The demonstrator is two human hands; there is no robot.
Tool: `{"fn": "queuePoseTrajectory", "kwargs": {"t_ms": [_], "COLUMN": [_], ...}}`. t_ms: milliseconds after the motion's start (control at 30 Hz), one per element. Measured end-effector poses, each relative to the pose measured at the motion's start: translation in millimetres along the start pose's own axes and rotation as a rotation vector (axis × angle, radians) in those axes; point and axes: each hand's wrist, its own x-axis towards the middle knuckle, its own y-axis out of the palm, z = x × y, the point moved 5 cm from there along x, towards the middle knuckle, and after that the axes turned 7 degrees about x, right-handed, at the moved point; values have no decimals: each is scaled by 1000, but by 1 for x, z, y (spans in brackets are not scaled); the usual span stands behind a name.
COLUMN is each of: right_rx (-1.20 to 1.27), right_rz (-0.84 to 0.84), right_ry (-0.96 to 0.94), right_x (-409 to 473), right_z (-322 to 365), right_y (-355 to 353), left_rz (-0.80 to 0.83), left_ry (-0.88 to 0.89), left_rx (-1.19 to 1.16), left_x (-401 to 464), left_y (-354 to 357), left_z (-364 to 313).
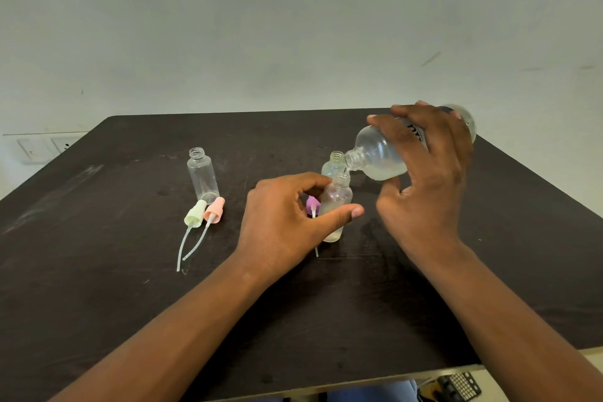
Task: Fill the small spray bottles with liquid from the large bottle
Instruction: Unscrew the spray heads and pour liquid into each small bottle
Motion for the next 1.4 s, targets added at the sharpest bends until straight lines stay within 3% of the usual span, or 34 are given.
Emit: {"fn": "queuePoseTrajectory", "kwargs": {"t_ms": [1400], "right_rx": [11], "right_rz": [-6], "right_ry": [-18], "right_x": [1], "right_z": [2], "right_y": [-1], "left_rz": [1], "left_ry": [8], "left_rx": [-1], "left_x": [0], "left_y": [1], "left_z": [2]}}
